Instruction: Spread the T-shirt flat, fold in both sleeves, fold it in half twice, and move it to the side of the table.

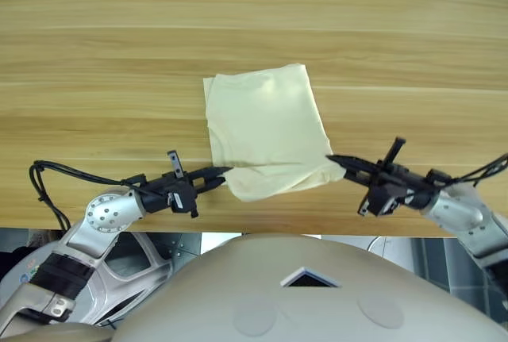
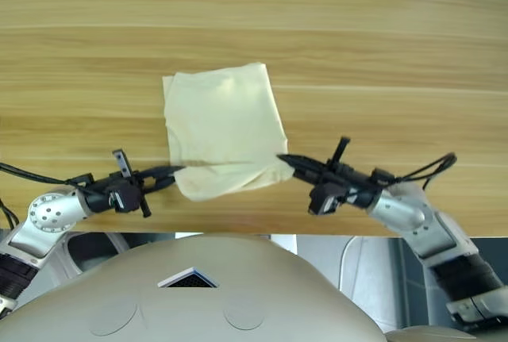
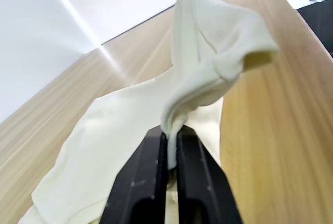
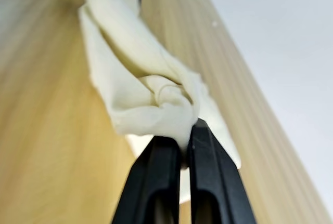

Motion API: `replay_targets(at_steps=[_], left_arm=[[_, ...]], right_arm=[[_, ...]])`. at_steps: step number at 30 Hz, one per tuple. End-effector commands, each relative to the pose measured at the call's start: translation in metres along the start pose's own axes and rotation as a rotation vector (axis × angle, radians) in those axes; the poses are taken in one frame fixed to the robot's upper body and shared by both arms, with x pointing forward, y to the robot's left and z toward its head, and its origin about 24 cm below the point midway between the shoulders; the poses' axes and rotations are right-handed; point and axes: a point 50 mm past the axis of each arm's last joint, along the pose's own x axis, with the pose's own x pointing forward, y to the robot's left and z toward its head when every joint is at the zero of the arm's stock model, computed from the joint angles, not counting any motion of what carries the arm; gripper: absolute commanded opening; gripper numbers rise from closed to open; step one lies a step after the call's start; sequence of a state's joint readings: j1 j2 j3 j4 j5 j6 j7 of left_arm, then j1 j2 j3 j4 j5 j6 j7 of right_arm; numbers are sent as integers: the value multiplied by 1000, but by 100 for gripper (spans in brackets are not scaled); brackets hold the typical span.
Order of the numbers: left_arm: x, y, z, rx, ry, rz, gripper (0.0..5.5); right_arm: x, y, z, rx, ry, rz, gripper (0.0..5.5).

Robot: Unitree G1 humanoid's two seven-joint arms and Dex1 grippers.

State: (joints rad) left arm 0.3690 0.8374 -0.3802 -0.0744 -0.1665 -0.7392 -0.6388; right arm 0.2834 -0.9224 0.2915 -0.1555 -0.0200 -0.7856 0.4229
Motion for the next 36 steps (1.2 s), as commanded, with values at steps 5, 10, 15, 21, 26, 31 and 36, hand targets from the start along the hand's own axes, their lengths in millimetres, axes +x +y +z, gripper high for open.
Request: replay_targets(at_steps=[5, 10, 15, 21, 26, 31, 36], left_arm=[[17, 37, -3, -76, -105, 223, 10], [25, 54, -14, -107, -96, 350, 10], [37, 61, -38, -129, 10, 439, 10], [44, 67, -53, -154, 83, 504, 10], [44, 70, -60, -240, 107, 558, 68], [45, 72, -54, -276, 51, 607, 135], [45, 89, -67, -334, 118, 741, 221]], right_arm=[[55, -39, -27, 63, -49, -172, 3], [80, -55, -49, 91, 0, -242, 3], [88, -57, -77, 115, 110, -262, 3], [90, -54, -98, 130, 199, -265, 3], [105, -62, -107, 122, 230, -297, 46], [130, -74, -105, 124, 224, -371, 123], [144, -80, -110, 134, 290, -432, 218]])
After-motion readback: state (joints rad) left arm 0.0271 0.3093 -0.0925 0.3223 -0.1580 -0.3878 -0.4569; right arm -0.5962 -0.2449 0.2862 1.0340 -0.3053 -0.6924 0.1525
